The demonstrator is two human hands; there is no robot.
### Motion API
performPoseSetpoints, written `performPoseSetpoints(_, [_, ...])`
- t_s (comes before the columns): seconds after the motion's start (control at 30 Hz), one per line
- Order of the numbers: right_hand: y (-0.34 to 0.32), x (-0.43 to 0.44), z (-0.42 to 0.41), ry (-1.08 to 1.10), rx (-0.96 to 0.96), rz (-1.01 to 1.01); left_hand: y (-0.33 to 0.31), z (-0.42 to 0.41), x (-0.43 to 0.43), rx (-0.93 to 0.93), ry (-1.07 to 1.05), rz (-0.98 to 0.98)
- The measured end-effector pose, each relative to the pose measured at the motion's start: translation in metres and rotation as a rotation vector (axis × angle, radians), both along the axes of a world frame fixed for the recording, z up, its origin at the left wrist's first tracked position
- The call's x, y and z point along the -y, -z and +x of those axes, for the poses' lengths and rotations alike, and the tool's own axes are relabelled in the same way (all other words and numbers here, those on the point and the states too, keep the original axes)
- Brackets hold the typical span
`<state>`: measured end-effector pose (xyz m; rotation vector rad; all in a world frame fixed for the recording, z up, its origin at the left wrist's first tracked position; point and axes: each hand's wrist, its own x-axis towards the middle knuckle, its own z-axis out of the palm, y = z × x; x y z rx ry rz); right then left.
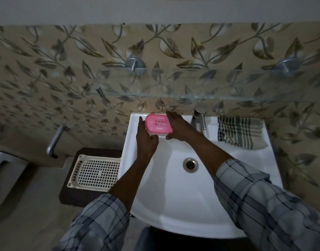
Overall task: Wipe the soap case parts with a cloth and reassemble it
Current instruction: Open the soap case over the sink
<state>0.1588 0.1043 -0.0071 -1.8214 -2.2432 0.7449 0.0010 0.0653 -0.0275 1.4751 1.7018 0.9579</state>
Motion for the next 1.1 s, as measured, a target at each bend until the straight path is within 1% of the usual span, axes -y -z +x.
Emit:
performPoseSetpoints(0.1, [0.001,-0.006,0.003,-0.04,0.006,-0.007,0.012,-0.004,0.001,0.081,0.033,0.01])
performPoseSetpoints(0.23, [0.0,-0.012,0.004,-0.039,-0.022,-0.047,0.018,-0.002,-0.003,0.213,-0.042,-0.053])
performPoseSetpoints(0.37, [0.0,-0.015,0.004,-0.016,-0.045,-0.055,0.019,0.004,-0.001,0.207,-0.088,-0.039])
performPoseSetpoints(0.47, [-0.007,-0.01,0.001,-0.011,-0.072,-0.008,0.013,0.006,0.001,0.228,-0.072,-0.011])
performPoseSetpoints(0.5, [-0.01,-0.008,0.0,0.004,-0.091,0.017,0.011,0.006,0.002,0.195,-0.084,0.008])
performPoseSetpoints(0.57, [-0.019,0.0,-0.002,0.047,-0.138,0.05,0.004,0.005,0.01,0.101,-0.162,0.133])
performPoseSetpoints(0.6, [-0.024,0.005,-0.001,0.068,-0.173,0.062,0.001,0.002,0.015,0.098,-0.21,0.205])
performPoseSetpoints(0.63, [-0.031,0.012,0.0,0.076,-0.213,0.077,-0.003,-0.003,0.018,0.162,-0.239,0.229])
performPoseSetpoints(0.67, [-0.037,0.02,0.003,0.074,-0.252,0.09,-0.011,-0.01,0.021,0.315,-0.226,0.187])
performPoseSetpoints(0.7, [-0.044,0.028,0.006,0.065,-0.28,0.101,-0.019,-0.018,0.022,0.5,-0.124,0.094])
performPoseSetpoints(0.77, [-0.055,0.046,0.013,0.066,-0.325,0.101,-0.029,-0.037,0.027,0.805,0.211,-0.09])
performPoseSetpoints(0.83, [-0.064,0.064,0.018,0.094,-0.385,0.044,-0.033,-0.047,0.031,0.971,0.438,-0.205])
performPoseSetpoints(0.87, [-0.068,0.071,0.018,0.113,-0.401,0.01,-0.035,-0.046,0.033,1.023,0.488,-0.238])
performPoseSetpoints(0.93, [-0.072,0.081,0.012,0.152,-0.418,-0.04,-0.039,-0.034,0.034,1.104,0.483,-0.303])
performPoseSetpoints(1.0, [-0.074,0.085,0.004,0.185,-0.443,-0.053,-0.044,-0.02,0.033,1.168,0.419,-0.328])
performPoseSetpoints(1.1, [-0.079,0.092,0.002,0.163,-0.548,-0.101,-0.037,-0.01,0.028,1.298,0.317,-0.369])
